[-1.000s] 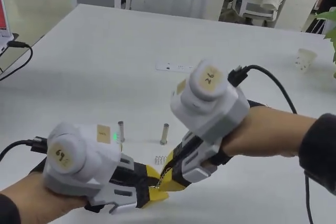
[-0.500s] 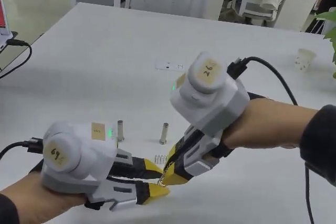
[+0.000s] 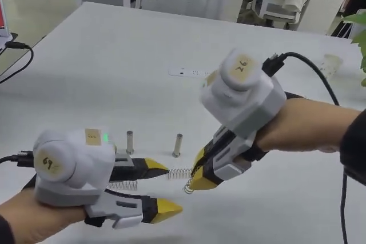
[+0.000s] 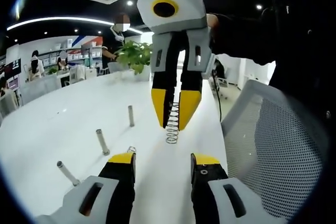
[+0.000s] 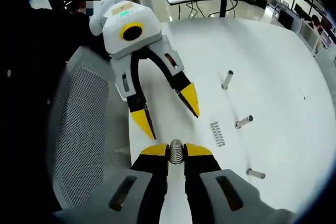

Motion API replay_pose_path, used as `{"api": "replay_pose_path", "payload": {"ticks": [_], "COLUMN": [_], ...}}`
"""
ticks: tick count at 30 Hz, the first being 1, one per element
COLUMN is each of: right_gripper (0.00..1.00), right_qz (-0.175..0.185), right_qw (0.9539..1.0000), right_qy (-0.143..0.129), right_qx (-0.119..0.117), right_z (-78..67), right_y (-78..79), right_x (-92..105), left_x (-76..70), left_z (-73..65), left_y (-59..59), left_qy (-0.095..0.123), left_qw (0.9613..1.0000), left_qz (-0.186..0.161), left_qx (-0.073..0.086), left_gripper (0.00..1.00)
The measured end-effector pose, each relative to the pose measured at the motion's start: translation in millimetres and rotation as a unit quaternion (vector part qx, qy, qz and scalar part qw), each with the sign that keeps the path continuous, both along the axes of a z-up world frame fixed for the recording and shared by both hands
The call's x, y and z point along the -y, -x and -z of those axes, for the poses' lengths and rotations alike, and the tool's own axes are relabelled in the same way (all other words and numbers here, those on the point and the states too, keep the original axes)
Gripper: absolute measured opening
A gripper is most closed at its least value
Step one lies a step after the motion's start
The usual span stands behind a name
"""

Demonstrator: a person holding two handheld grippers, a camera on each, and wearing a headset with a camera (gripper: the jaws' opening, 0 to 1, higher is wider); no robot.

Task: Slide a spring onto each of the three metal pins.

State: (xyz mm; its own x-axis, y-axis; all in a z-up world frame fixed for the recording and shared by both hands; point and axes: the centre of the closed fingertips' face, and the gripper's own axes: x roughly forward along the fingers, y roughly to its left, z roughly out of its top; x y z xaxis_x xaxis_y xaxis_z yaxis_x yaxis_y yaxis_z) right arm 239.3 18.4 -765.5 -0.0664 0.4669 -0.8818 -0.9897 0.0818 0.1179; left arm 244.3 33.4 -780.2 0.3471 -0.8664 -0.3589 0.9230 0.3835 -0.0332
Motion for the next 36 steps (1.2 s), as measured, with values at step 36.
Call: {"api": "replay_pose_path", "payload": {"ticks": [36], "right_gripper": [0.09], "right_qz": [0.064], "right_qw": [0.9973], "right_qy": [0.016], "right_qx": [0.032], "right_z": [-18.7], "right_y": [-45.4], "right_x": [45.9], "left_x": [-40.6], "left_z": [5.8], "left_y": [-12.7], "left_qy": [0.030], "left_qw": [0.9955], "left_qz": [-0.090], "left_qx": [-0.008], "left_gripper": [0.77]}}
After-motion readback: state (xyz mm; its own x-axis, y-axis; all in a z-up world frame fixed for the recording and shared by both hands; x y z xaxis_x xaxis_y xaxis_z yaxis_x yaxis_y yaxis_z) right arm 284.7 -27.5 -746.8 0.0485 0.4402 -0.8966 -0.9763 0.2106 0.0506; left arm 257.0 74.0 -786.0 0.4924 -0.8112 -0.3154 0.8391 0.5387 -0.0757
